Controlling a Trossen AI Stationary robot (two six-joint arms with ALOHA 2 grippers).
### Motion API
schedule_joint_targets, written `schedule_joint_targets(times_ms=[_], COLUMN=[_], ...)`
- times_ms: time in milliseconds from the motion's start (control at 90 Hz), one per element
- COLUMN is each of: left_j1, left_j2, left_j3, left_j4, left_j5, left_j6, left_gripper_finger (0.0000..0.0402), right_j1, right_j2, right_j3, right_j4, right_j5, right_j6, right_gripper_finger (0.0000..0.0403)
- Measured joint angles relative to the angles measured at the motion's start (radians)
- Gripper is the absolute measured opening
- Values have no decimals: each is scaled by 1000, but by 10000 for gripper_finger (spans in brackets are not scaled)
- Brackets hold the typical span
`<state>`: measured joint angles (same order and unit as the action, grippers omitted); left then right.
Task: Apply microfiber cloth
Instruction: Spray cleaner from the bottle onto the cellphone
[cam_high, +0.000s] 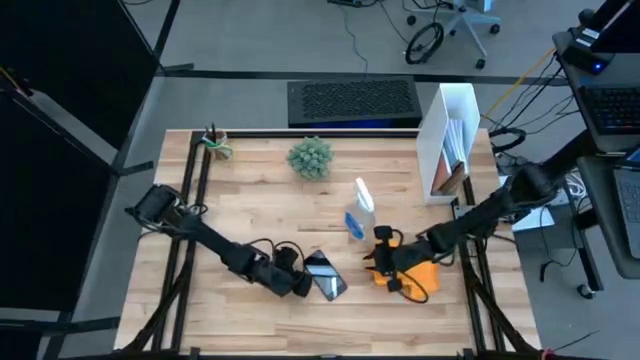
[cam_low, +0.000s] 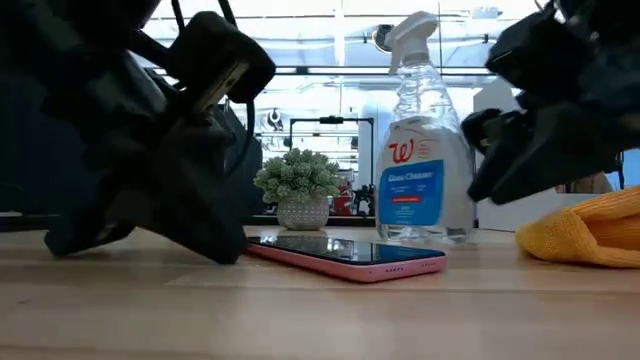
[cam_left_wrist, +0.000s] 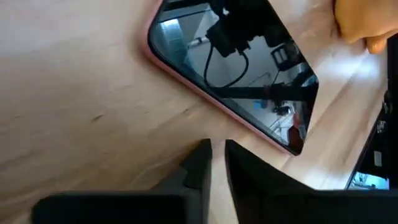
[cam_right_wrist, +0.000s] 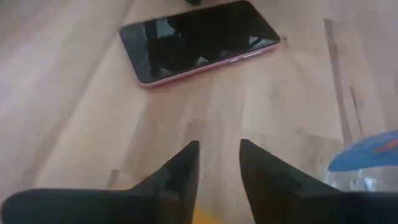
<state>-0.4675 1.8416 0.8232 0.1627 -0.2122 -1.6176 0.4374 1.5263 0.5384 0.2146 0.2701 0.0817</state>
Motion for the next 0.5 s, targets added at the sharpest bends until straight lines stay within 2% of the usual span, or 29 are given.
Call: schedule_joint_targets(times_ms=[200, 500], left_j1=[13, 14], left_j2=[0, 12], left_j3=[1, -1], left_j4=[14, 31], left_j5=[-5, -98], left_j6=[-27, -52], left_gripper_finger=[133, 153], right_j1=[-19, -20], right_j2=[138, 282], right_j3=[55, 117], right_j4=[32, 209], right_j5=[-5, -8], right_j6=[-15, -15], right_gripper_finger=[144, 166])
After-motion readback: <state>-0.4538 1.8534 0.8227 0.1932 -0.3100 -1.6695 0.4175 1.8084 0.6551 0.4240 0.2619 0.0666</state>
